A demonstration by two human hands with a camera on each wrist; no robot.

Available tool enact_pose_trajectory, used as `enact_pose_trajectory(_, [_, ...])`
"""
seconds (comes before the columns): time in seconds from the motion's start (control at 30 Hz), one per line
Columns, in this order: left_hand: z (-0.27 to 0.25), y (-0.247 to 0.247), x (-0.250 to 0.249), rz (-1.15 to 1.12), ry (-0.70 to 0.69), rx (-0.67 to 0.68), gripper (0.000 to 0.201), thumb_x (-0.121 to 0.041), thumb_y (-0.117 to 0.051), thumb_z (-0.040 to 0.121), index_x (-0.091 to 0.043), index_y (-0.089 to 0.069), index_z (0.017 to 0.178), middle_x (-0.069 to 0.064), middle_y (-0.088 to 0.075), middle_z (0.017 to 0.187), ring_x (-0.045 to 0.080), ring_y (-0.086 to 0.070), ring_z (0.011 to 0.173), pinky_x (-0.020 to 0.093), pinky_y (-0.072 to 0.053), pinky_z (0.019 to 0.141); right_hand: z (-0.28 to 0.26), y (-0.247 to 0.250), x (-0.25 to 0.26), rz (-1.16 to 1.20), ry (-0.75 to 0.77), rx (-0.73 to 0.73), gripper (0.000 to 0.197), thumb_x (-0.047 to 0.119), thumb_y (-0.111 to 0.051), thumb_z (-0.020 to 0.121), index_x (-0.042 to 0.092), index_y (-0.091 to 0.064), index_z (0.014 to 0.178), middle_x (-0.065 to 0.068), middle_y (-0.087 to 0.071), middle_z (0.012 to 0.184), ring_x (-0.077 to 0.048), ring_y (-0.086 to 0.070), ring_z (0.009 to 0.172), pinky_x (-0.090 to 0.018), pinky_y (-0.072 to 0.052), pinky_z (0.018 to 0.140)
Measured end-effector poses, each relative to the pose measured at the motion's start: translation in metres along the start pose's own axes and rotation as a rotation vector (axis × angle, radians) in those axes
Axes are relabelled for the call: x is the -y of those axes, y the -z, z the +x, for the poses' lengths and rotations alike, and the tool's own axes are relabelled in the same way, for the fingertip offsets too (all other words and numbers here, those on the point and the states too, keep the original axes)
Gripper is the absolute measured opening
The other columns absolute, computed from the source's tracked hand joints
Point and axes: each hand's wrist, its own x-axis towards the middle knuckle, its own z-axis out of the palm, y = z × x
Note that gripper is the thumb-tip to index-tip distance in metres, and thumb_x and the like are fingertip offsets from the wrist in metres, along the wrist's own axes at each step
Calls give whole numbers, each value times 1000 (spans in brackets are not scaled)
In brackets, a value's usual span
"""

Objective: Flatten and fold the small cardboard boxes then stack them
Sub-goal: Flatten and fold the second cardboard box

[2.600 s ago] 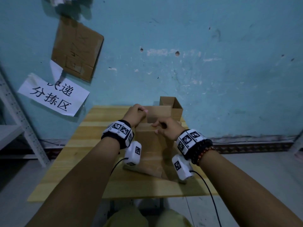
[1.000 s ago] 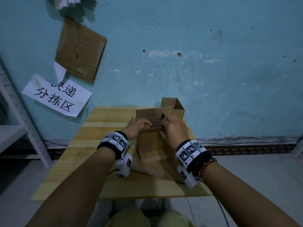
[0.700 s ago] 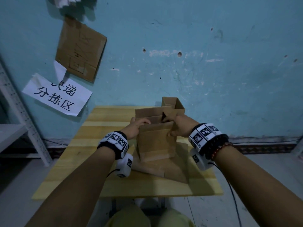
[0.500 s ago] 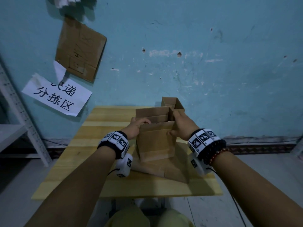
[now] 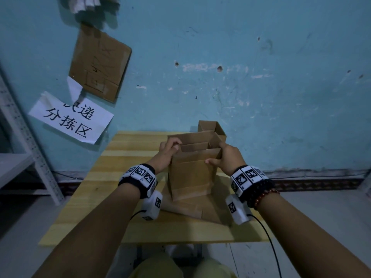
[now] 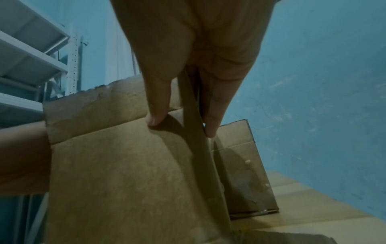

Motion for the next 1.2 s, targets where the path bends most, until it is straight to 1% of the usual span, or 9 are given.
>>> enact_pose_trajectory(0.1, [-4,3,-1,-274,16,-54,29,-14,-23,101,-34,-42,93,2,-36,113,17,-42,93,28,-41,70,-1,1,-2,5,-8,5,67,32,-71,79,11,-41,136,-15,-61,119,-28,-56,112,-33,-46,91])
enact_pose_trajectory(0.23, [-11,10,4,-519,60,-55,46,8,-20,89,-33,-41,91,1,-46,100,18,-49,81,23,-47,57,-2,3,-1,-2,-29,25,64,30,-71,80,9,-42,134,-15,-60,120,-28,-55,112,-32,-45,90])
enact_pose_trajectory(0.3, [-12,12,8,-501,51,-20,50,11,-24,88,-36,-39,96,0,-49,101,18,-51,83,25,-47,65,-2,3,-1,3,-35,28,64,30,-71,80,8,-42,133,-15,-60,120,-28,-55,112,-32,-45,90])
enact_pose_trajectory(0.43, [-16,17,9,-410,25,31,47,-4,-47,81,-38,-33,110,0,-48,118,19,-52,98,31,-43,87,-2,3,-1,21,-46,34,63,29,-70,80,8,-43,133,-15,-60,120,-28,-55,112,-32,-45,90])
enact_pose_trajectory(0.63, [-17,19,14,-223,14,119,82,3,-67,78,-37,-16,127,10,-27,145,29,-38,130,44,-33,110,-1,2,-1,33,-48,39,59,28,-71,81,7,-46,129,-14,-60,121,-28,-56,113,-32,-45,92])
enact_pose_trajectory(0.8, [-18,13,16,-133,12,-50,96,-2,-78,68,-28,-15,136,13,-26,145,31,-42,126,43,-42,104,-4,-3,-6,176,-32,2,54,17,-70,81,9,-45,127,-14,-59,122,-29,-55,114,-34,-45,94])
enact_pose_trajectory(0.9, [-18,10,14,-71,-6,-230,96,-6,-82,65,-20,-17,134,12,-26,143,26,-35,130,38,-36,109,-5,-6,-11,339,-12,-60,43,5,-69,80,10,-48,116,-11,-59,118,-27,-57,108,-34,-48,91])
enact_pose_trajectory(1.07, [-11,14,3,-9,-46,-401,86,-4,-79,69,-7,-20,131,14,-25,138,25,-30,130,25,-28,103,-7,0,-12,629,1,-172,82,-10,-66,76,28,-30,138,-1,-55,103,-16,-57,90,-30,-50,84])
enact_pose_trajectory(1.2, [-9,15,-4,-10,-10,-385,77,-1,-73,74,-11,-23,131,14,-32,135,22,-39,117,24,-33,92,1,-1,-17,675,-217,-72,90,5,-76,73,20,-20,143,-8,-53,112,-25,-55,106,-44,-47,96])
